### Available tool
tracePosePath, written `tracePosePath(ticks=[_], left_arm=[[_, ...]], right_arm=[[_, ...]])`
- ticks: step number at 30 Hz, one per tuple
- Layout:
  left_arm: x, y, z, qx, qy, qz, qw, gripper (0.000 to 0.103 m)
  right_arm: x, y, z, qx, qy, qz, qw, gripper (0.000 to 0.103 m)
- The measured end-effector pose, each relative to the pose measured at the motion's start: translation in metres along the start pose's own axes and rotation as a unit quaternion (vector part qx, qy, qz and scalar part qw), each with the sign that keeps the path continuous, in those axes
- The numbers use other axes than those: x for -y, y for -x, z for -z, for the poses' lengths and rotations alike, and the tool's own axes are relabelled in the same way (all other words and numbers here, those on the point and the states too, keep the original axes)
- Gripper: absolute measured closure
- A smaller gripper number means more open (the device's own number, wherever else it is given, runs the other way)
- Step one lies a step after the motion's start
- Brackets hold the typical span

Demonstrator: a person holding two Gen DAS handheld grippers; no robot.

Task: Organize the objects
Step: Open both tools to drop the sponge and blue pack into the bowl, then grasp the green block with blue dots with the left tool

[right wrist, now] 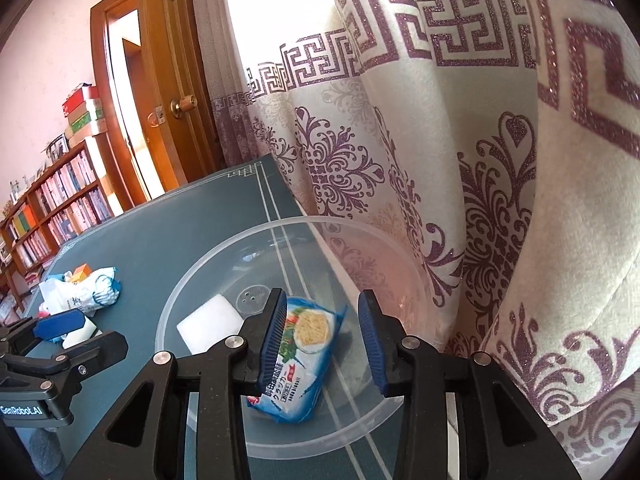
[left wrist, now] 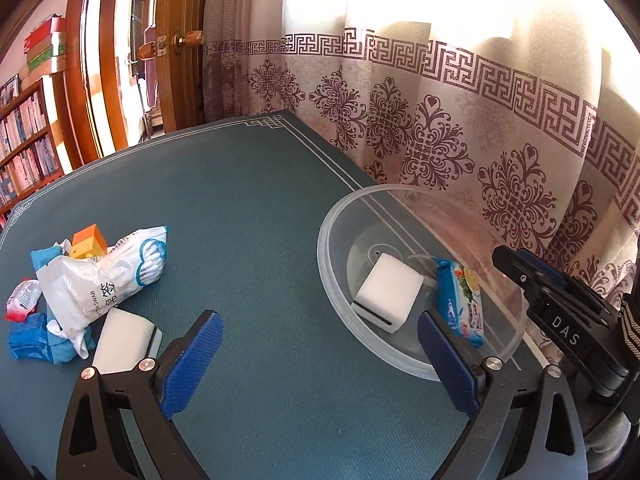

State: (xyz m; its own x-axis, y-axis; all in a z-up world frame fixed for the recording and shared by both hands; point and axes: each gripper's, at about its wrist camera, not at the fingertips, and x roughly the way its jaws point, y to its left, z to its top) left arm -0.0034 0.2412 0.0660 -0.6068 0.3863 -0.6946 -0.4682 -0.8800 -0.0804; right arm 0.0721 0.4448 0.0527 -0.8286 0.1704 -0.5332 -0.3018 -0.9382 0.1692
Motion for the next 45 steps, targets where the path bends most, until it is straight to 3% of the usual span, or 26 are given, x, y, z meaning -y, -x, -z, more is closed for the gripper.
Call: tracePosePath(ticks=[15,25,45], left_arm=[[-0.027,0.014,0.021,-0.009,0.020,-0.035,0.9991,0.000],[-0.060,0.026,0.037,-0.013,0.050,-0.067,0.9964,0.000],[-0.134,0.052,0.083,-0.022,0.114,-0.147,0.9823,0.000]], right_arm=[[-0.027,0.003,0.008,-0.011,0.021,-0.033,0.999,0.064],[-0.050,0.006,0.018,-0.022,0.038,-0.060,0.997,0.059],[-0.100,0.011,0.046,-0.052,0.092,-0.110,0.988,0.058]])
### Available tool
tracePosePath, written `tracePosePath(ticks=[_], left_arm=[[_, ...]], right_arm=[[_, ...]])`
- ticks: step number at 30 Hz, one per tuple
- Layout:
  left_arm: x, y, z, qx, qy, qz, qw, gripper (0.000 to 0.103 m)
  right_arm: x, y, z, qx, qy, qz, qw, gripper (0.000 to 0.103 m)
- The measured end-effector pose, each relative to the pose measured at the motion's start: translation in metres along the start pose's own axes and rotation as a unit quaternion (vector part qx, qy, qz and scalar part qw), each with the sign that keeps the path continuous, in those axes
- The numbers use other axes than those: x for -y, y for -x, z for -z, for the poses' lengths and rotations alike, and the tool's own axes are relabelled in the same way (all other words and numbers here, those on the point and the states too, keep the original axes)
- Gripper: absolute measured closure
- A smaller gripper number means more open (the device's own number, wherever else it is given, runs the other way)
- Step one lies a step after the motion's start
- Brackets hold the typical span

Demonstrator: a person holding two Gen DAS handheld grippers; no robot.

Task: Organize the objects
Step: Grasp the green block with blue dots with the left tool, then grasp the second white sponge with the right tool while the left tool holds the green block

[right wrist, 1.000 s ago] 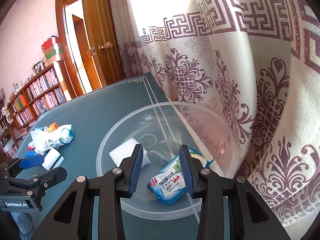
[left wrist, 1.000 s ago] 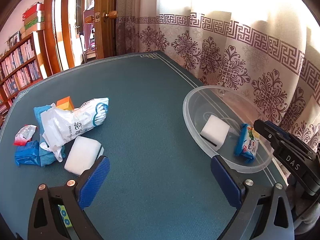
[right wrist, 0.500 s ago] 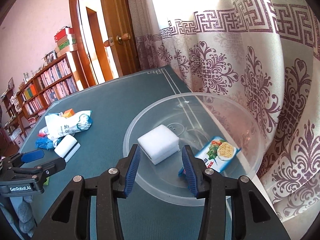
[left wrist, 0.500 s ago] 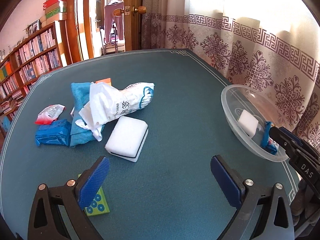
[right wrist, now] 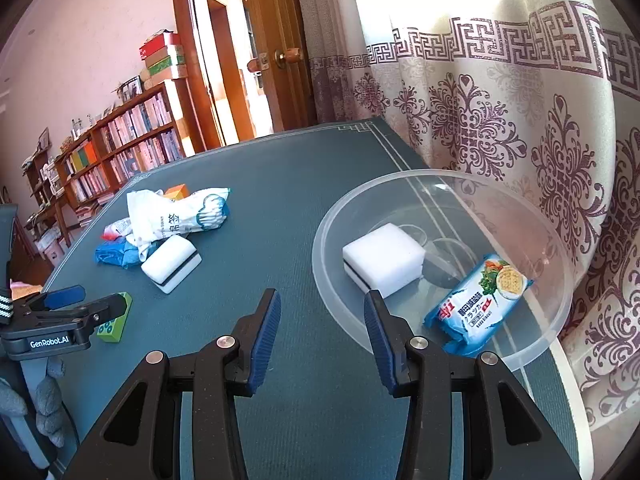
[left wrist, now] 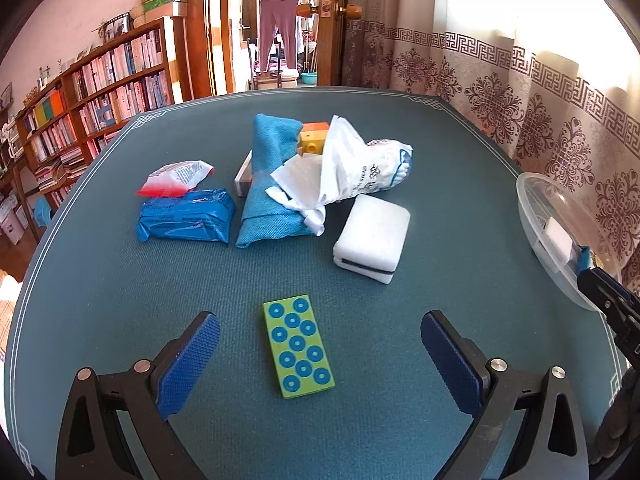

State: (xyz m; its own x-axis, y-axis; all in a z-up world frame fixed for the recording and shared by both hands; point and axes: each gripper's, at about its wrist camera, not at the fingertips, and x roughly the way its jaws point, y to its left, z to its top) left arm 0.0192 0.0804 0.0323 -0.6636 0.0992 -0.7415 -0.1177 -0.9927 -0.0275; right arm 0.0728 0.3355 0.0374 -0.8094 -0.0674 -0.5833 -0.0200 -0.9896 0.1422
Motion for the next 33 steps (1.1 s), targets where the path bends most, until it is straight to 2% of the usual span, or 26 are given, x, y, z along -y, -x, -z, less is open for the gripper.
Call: tracePosePath(ticks=[7,15,19,22,27,29,31,33], left_arm=[[-0.014,-0.007,0.007,-0.011,0.008,-0.019,0.9997,0.002],[-0.024,-0.021,0.011,-0.042,0.024,-0.016,0.9987,0.021],[-0.025,-0.022,0.012,-0.042,0.022,-0.021,0.9987,0.024],[-0.024,-0.021,0.013,-0.034,0.017,-0.026,0.9990,0.033],[-0.020,-0.019,0.015,-0.015,-0.002,-0.018,0.9997,0.066],[-0.019,-0.018,0.016,-0.010,-0.009,-0.012,0.9998,0.072],[-0.020,-0.018,0.016,-0.007,-0.009,-0.007,0.9999,0.072],[-0.023,-0.018,0.016,-0.005,-0.004,0.000,1.0000,0.072]], right_arm=[[-0.021,-0.004,0.007,-0.010,0.024,-0.011,1.000,0.058],[-0.036,-0.009,0.006,-0.018,0.027,-0.026,0.999,0.057],[-0.042,-0.015,0.007,-0.031,0.028,-0.038,0.998,0.057],[-0.048,-0.019,0.006,-0.038,0.030,-0.043,0.998,0.057],[-0.057,-0.029,0.002,-0.058,0.034,-0.065,0.996,0.057],[-0.063,-0.036,-0.001,-0.069,0.038,-0.076,0.994,0.057],[-0.068,-0.043,-0.003,-0.079,0.038,-0.086,0.992,0.056],[-0.074,-0.049,-0.006,-0.088,0.032,-0.096,0.991,0.047]])
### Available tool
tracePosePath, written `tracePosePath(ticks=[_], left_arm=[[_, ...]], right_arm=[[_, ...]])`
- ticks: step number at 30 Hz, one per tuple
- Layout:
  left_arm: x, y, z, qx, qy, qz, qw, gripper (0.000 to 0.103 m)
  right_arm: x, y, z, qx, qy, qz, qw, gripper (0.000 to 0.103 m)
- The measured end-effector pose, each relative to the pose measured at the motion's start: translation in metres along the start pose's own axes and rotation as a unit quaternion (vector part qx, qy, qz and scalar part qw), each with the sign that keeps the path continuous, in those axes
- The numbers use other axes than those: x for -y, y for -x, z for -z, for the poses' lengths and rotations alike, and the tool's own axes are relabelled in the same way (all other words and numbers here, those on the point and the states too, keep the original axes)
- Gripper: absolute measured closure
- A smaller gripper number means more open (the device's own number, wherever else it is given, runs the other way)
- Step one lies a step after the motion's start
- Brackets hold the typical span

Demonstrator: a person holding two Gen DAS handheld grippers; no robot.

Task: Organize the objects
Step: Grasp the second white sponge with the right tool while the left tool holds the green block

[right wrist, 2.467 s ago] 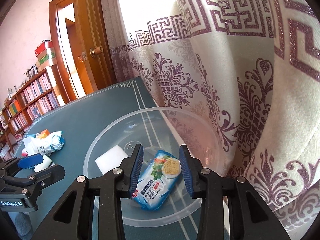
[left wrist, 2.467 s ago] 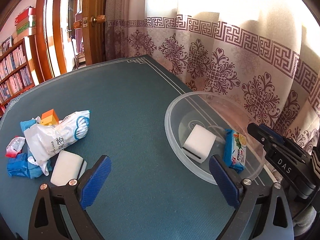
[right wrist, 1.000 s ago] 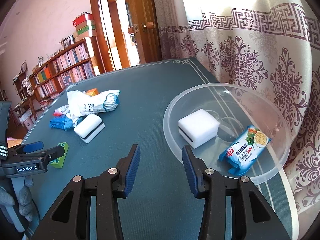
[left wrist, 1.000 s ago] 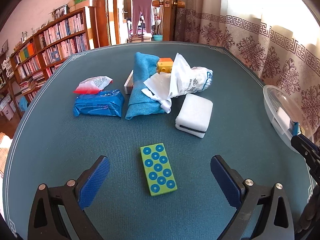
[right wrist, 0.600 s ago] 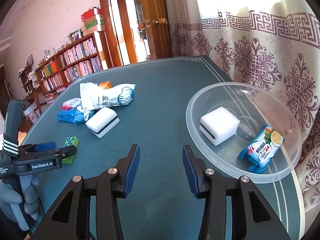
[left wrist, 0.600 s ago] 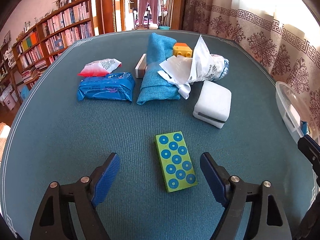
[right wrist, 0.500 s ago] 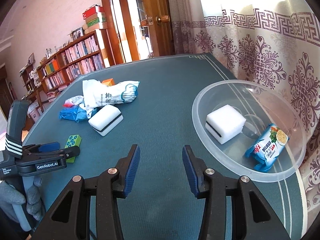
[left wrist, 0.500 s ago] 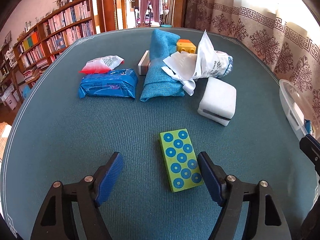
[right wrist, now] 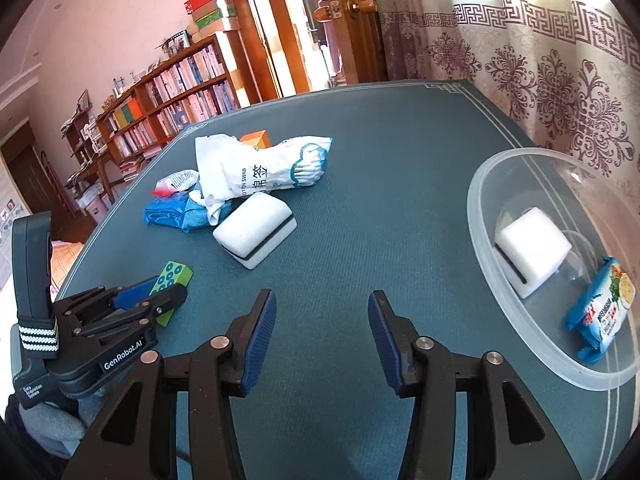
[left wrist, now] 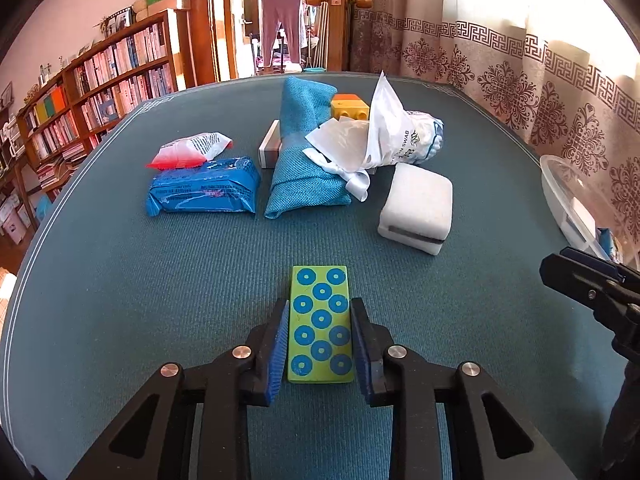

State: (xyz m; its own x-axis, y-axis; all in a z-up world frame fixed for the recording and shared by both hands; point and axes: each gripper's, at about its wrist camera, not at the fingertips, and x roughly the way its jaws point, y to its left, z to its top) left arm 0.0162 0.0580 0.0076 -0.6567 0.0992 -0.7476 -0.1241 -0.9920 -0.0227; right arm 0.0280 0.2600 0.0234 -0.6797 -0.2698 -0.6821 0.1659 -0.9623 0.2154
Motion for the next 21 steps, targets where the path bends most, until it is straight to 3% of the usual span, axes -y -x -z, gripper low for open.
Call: tracePosePath(ticks=[2,18,21], left_arm=[[-0.001,0.000,-0.001,0.003,0.004,0.004,1.0000,0.072],[-0.009,0.001,0.001,0.014,0.038,0.001,0.9992,0.072],[-0.010,0.001,0.001,0.014,0.039,0.002,0.9991,0.072]], right_arm=[[-0.004,-0.007,-0.003,-0.005,-0.004,-0.006,1.000,0.042],[-0.043,-0.077,-0.037,-0.044,0.061,-0.032,0.997,0.038],[-0.043,-0.084,-0.041,-0.042,0.059,-0.042,0.996,0.030]])
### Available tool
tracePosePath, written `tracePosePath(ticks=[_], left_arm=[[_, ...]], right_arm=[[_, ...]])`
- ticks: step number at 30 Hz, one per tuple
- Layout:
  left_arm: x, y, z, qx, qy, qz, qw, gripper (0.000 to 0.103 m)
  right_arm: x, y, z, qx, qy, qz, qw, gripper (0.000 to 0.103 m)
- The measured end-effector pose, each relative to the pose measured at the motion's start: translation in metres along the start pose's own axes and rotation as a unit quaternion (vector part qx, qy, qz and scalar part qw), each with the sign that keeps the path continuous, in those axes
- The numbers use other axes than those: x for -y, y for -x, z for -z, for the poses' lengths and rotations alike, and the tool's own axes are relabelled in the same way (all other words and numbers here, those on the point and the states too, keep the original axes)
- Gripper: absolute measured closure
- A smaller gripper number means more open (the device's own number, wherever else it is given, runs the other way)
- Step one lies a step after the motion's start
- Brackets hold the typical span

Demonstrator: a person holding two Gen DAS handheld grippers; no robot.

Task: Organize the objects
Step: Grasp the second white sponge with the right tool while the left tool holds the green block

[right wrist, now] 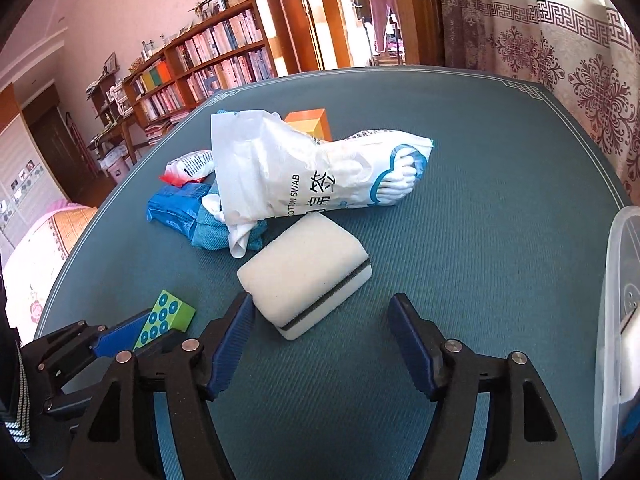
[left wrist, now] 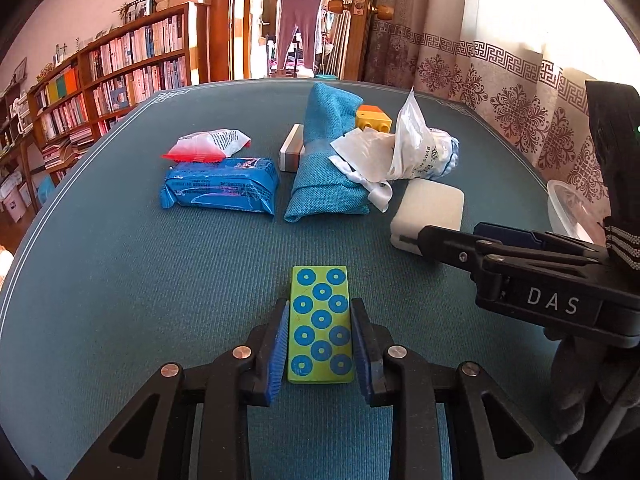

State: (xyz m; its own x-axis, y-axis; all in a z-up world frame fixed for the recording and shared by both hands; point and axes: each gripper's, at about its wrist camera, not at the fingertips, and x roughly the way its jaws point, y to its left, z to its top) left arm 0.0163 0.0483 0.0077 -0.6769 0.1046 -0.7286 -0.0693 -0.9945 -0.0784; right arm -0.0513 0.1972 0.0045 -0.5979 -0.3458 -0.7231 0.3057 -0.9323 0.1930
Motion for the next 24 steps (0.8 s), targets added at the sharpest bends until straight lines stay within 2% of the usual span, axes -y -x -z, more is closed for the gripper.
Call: tracePosePath(ticks=[5,17,24], left_arm=[[0.000,-0.001,0.000,0.000,0.002,0.002,1.0000,0.072],[-0.001,-0.001,0.000,0.000,0.003,0.004,1.0000,0.072],[-0.001,-0.001,0.000,-0.001,0.005,0.007,1.0000,0.072]], right_arm=[[-0.007,-0.004,-0.004,0.004,0.014,-0.016,1.000,0.030],[-0.011,-0.018,-0.012,0.008,0.012,0.010,1.000,0.030],[-0.014,-0.013,-0.006,0.015,0.018,0.038,0.999,0.043]])
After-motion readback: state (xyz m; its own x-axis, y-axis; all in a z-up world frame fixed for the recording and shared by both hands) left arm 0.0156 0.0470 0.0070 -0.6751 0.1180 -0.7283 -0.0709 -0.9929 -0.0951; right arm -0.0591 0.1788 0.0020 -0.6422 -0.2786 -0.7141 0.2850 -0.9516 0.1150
